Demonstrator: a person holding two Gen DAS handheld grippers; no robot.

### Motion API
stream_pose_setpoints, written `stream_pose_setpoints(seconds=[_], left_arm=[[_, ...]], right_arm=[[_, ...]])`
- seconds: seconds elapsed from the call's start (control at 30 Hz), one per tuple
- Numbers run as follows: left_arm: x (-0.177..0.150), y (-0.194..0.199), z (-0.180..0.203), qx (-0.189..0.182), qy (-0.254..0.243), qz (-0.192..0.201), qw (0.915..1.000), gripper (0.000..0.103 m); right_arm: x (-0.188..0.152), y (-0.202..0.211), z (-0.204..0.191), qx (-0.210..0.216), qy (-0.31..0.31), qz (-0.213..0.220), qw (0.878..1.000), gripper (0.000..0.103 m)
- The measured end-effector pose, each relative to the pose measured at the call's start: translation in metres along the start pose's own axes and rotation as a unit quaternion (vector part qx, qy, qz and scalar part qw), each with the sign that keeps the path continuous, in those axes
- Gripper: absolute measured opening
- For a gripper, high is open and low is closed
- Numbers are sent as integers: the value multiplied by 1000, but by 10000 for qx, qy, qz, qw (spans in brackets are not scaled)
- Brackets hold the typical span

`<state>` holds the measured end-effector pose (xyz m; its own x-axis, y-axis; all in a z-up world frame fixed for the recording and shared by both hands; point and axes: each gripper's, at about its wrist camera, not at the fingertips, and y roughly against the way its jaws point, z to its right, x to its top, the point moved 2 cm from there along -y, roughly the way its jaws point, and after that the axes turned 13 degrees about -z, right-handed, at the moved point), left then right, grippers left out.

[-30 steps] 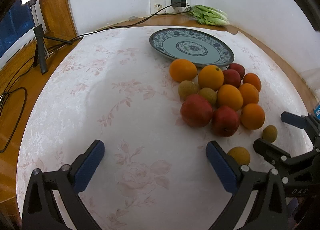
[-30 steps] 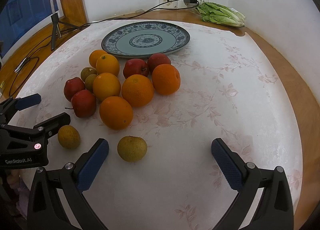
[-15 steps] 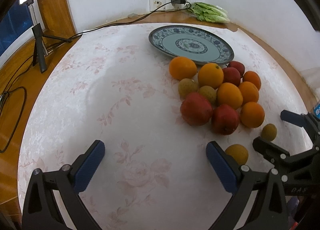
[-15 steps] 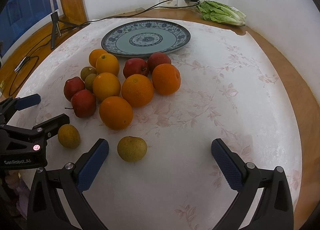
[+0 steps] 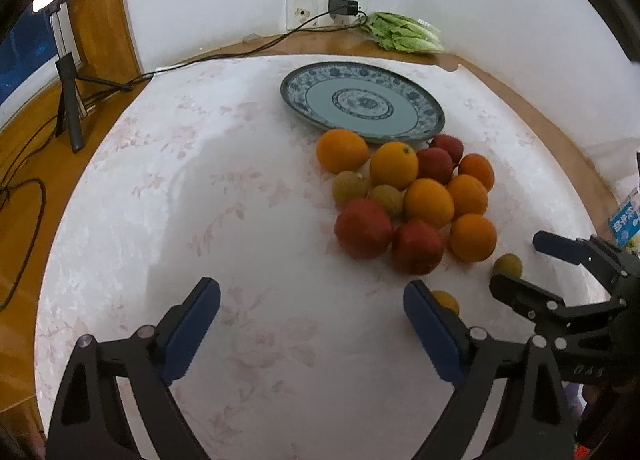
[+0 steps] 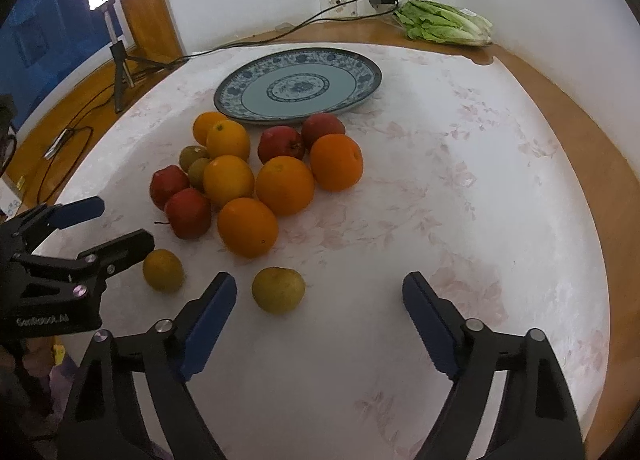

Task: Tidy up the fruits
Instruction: 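Grasp the red apple with the left tool while the right tool grasps the yellow pear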

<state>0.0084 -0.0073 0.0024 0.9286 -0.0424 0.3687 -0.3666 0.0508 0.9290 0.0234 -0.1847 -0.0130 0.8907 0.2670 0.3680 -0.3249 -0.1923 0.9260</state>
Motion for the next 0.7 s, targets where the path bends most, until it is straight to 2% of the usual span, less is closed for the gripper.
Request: stream_pose_setpoints(seconds=[0.07, 0.23, 0.3, 0.37, 0.47, 0.7], left_arm=[[3, 1, 2, 18, -45, 34, 10000, 92], [12, 3, 8, 17, -145, 131, 9998, 87], [15, 2, 10, -48, -162, 115, 9998, 81], [18, 1, 10, -83, -177, 89, 9998, 67], [20, -1, 10, -209, -151, 24, 9997, 55], [25, -5, 8, -431, -57, 76, 9990, 54]], right_arm=[[-1, 1, -1, 31, 35, 14, 10000, 72], [-2, 2, -3, 224, 123, -4, 9997, 57], [-2, 2, -4, 245, 151, 2, 9996, 56], [-2, 3, -5, 287, 185, 3, 9994, 56], [-3, 4, -7, 277, 239, 4, 9993, 55], [-2, 2, -13, 252, 354, 6, 9991, 45]])
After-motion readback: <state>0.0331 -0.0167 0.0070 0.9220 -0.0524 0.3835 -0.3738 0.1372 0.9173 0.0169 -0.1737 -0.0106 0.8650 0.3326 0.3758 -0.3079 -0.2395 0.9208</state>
